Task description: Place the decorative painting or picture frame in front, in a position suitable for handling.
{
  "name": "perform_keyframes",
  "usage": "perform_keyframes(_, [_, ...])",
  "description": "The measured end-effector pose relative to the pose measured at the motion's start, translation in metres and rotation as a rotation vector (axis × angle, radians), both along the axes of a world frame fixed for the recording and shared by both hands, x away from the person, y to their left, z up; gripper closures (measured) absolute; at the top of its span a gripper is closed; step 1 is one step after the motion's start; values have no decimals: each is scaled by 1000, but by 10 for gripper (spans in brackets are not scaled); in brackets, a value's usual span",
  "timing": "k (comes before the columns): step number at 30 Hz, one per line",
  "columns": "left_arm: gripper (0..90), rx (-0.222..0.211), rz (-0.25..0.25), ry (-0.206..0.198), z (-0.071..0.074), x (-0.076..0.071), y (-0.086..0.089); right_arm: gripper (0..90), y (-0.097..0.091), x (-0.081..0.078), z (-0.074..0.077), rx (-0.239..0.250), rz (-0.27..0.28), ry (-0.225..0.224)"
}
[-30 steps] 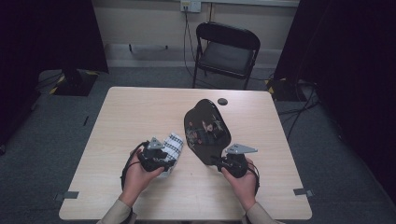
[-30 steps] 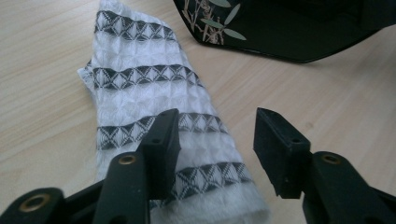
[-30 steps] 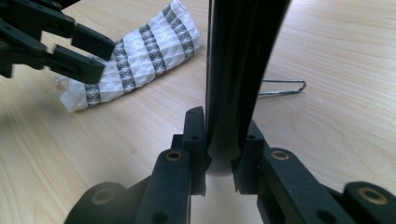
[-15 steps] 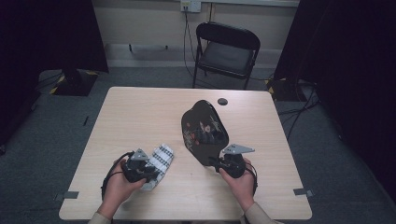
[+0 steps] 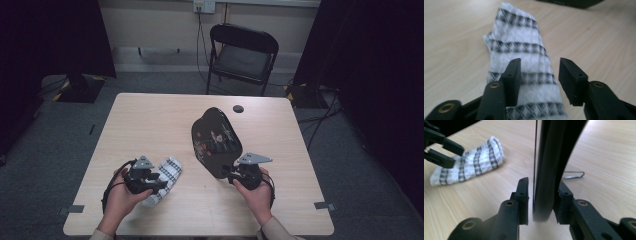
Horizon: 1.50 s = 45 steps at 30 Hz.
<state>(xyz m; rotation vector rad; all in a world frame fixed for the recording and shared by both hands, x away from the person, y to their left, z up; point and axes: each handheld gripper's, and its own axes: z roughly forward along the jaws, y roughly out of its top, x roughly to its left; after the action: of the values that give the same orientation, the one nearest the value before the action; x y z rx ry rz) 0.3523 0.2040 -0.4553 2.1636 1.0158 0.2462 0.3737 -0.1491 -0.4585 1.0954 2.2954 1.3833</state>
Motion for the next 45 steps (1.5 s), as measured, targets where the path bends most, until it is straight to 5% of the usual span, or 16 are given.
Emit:
perform_keyframes(9, [290, 27, 51, -18, -13, 0, 2, 711, 1, 2, 4, 11, -3, -23])
perform_keyframes(12, [272, 49, 50, -5, -22, -3, 1, 721, 2, 4, 3, 15, -3, -18])
perform_keyframes(17, [273, 90, 60, -39, -30, -3, -1, 733, 3, 4, 4, 26, 3, -21])
perform_keyframes(24, [289, 68, 101, -54, -32, -4, 1, 754, 2, 4, 3, 31, 2, -15])
perform_keyframes(34, [293, 78, 84, -92, -36, -4, 0, 751, 3, 4, 4, 32, -1, -13])
perform_keyframes(39, [342, 62, 86, -111, -37, -5, 3, 753, 4, 4, 3, 30, -1, -15])
perform_keyframes(45, [520, 36, 116, -136, -39, -6, 9, 749, 5, 3, 1, 29, -4, -9])
